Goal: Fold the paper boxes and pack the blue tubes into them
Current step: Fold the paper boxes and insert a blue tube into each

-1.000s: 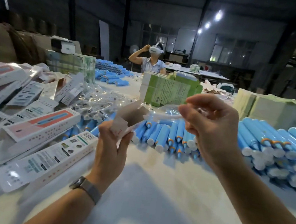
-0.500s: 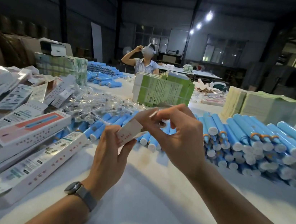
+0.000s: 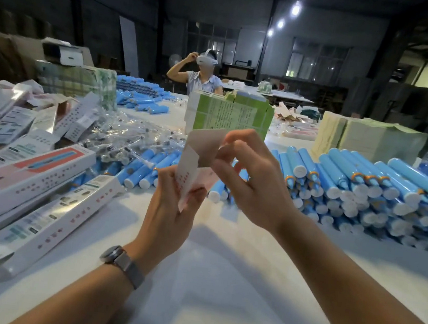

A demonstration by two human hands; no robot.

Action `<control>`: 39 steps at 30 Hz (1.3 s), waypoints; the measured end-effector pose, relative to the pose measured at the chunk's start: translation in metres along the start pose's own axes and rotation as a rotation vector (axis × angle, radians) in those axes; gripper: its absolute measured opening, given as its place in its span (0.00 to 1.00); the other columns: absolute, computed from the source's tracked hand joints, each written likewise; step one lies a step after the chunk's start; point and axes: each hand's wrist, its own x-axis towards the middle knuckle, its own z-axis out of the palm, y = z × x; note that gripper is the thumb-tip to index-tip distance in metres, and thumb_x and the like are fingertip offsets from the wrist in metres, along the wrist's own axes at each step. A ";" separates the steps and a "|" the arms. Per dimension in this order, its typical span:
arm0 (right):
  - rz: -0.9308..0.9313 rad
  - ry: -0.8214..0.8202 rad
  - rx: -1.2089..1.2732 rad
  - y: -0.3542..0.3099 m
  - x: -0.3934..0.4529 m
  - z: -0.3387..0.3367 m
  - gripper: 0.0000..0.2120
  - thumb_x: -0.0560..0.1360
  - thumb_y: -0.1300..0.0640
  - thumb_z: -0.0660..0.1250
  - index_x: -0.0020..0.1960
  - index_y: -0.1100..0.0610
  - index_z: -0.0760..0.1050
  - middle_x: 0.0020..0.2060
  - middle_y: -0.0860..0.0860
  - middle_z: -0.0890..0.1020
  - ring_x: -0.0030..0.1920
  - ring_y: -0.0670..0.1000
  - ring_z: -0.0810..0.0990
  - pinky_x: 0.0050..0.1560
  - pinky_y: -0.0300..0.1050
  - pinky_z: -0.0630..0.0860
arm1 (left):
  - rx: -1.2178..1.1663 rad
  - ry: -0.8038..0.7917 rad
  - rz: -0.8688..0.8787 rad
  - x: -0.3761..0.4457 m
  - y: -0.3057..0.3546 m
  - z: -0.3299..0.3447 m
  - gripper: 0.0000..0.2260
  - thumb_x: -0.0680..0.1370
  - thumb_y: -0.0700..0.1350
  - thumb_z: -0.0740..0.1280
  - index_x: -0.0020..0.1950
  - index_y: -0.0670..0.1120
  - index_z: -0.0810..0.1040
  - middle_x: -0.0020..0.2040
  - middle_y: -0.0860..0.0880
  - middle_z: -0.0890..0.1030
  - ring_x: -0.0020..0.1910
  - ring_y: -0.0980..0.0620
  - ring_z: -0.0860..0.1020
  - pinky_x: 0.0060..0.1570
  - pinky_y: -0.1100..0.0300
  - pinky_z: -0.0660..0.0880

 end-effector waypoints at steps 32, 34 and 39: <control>0.218 0.011 0.497 -0.009 -0.039 -0.011 0.11 0.75 0.62 0.70 0.54 0.51 0.74 0.49 0.49 0.76 0.48 0.48 0.77 0.45 0.46 0.77 | -0.450 -0.226 0.100 -0.002 0.033 0.001 0.16 0.83 0.48 0.57 0.66 0.67 0.65 0.54 0.55 0.78 0.47 0.54 0.79 0.46 0.55 0.77; 0.183 0.023 0.494 -0.009 -0.037 -0.014 0.11 0.73 0.65 0.70 0.51 0.54 0.75 0.56 0.51 0.77 0.55 0.52 0.78 0.46 0.47 0.78 | -0.415 -0.231 0.118 -0.002 0.032 0.002 0.15 0.84 0.48 0.57 0.66 0.66 0.65 0.53 0.57 0.78 0.45 0.53 0.78 0.43 0.52 0.78; 0.161 0.081 0.561 -0.011 -0.032 -0.018 0.13 0.67 0.73 0.70 0.44 0.57 0.75 0.54 0.59 0.80 0.53 0.62 0.80 0.48 0.61 0.77 | -0.414 -0.250 0.126 -0.003 0.034 0.004 0.15 0.84 0.47 0.56 0.67 0.64 0.64 0.51 0.59 0.78 0.44 0.56 0.77 0.44 0.61 0.74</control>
